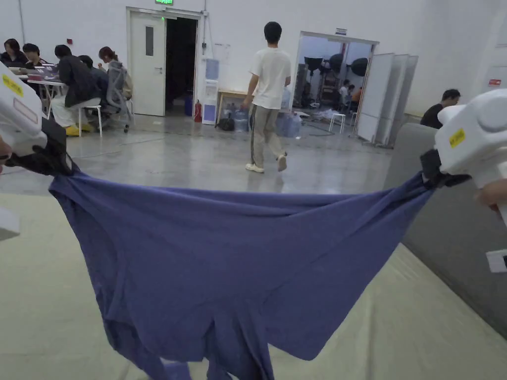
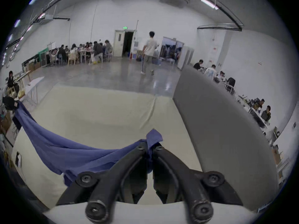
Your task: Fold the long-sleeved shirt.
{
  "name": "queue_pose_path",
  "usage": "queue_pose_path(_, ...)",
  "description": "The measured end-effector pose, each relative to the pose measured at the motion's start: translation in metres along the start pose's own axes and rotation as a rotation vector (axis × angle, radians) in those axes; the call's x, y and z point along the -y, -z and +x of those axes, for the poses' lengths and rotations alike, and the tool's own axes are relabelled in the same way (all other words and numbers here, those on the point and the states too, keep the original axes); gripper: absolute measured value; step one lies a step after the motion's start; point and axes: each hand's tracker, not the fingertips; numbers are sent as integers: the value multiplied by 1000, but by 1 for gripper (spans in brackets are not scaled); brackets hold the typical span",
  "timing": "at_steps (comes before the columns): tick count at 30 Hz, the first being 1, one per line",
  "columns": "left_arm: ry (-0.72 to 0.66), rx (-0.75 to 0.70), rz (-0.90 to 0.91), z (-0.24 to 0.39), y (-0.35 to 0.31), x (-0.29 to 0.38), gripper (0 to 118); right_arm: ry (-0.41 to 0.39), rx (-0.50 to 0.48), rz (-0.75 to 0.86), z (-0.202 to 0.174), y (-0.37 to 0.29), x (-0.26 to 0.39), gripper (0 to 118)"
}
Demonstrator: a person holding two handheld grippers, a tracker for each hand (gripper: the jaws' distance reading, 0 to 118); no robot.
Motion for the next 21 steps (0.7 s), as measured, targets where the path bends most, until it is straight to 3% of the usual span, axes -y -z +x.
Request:
queue_pose_path(6, -23, -9, 125, 40, -7, -69, 0, 3, 43, 96, 3, 3, -96, 1)
queue_pose_path(12, -59, -24, 176, 54, 1, -110, 0, 55, 48, 170, 8, 0, -140, 1)
queue_pose_path(16, -45, -20, 190, 54, 12, -110, 0, 78, 36, 168, 10, 18, -129, 1)
queue_pose_path(21, -41, -83, 66, 28, 65, -67, 0, 42, -19, 61, 4, 75, -58, 1)
